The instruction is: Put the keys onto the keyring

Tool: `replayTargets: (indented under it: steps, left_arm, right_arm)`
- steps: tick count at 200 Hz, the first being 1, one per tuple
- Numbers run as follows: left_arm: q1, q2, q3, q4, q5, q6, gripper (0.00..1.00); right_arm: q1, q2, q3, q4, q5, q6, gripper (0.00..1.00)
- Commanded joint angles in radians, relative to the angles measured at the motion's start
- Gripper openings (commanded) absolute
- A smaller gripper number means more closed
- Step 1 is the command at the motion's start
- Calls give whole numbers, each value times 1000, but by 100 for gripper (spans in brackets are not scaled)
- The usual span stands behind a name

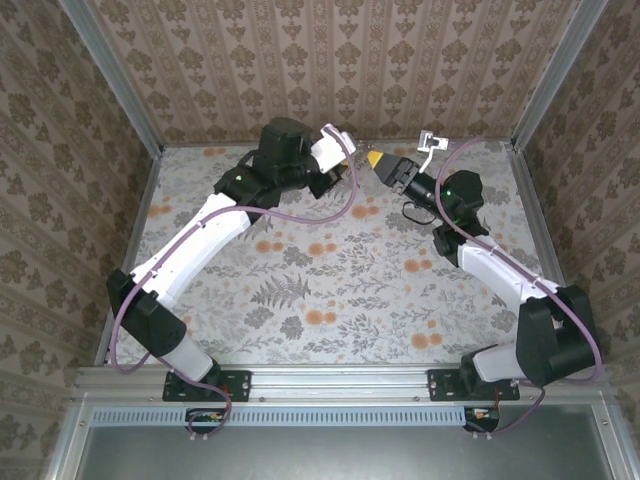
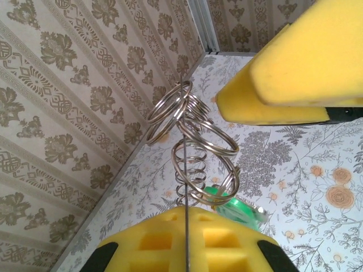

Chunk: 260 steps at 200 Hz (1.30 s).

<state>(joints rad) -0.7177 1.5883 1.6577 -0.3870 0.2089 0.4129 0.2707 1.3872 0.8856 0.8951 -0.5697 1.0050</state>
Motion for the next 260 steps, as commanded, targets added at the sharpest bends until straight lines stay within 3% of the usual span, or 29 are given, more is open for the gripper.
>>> replayTargets:
  steps: [1, 25, 97, 260]
  left_arm:
    - [12, -61, -16, 79, 57, -44, 0]
    - [14, -73, -30, 92, 77, -62, 0]
    - [15, -86, -43, 97, 99, -75, 0]
    - [13, -97, -64, 95, 107, -72, 0]
  right_arm:
    - [-3, 40, 23, 169, -50, 136, 41]
    - [-1, 59, 6, 234, -63, 185, 36]
    - [35, 43, -41, 249, -85, 160, 37]
    - [39, -51, 55, -35, -65, -42, 36]
